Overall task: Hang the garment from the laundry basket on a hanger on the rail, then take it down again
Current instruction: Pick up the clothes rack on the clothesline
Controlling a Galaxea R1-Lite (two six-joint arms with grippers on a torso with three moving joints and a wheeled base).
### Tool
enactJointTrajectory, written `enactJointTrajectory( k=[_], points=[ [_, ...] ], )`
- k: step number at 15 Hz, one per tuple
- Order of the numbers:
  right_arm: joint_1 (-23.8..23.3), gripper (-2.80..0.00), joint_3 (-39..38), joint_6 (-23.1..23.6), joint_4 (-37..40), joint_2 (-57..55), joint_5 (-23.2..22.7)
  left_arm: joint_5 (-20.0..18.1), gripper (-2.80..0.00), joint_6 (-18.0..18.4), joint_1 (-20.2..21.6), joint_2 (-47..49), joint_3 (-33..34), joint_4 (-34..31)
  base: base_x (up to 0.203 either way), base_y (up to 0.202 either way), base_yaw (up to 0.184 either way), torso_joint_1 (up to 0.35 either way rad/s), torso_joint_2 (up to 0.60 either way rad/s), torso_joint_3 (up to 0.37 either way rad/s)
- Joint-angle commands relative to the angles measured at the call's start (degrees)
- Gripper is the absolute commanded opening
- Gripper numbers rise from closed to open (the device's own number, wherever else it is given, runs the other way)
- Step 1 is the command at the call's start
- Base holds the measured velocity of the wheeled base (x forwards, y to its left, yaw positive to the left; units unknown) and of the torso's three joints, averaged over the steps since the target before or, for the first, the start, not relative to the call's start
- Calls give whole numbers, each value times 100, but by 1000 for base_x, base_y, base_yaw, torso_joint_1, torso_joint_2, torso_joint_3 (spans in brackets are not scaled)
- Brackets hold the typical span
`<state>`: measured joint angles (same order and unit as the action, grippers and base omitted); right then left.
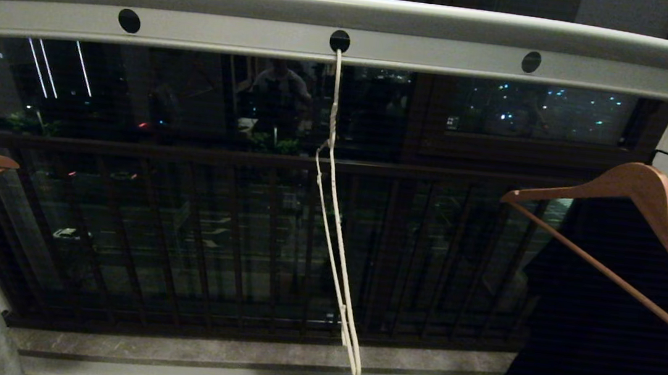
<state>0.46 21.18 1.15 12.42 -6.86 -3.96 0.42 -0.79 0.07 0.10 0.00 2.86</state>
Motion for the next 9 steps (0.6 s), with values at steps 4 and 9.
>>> enactJointTrajectory(
  k=[4,9],
  points=[
    [5,-280,1709,600,390,-2354,-1558,2,-280,0,1,-1,79,4,0,0,0,0,0,0],
    [444,-280,3209,82,192,-4413,-2077,2,-280,-8,1,-1,80,4,0,0,0,0,0,0]
  ],
)
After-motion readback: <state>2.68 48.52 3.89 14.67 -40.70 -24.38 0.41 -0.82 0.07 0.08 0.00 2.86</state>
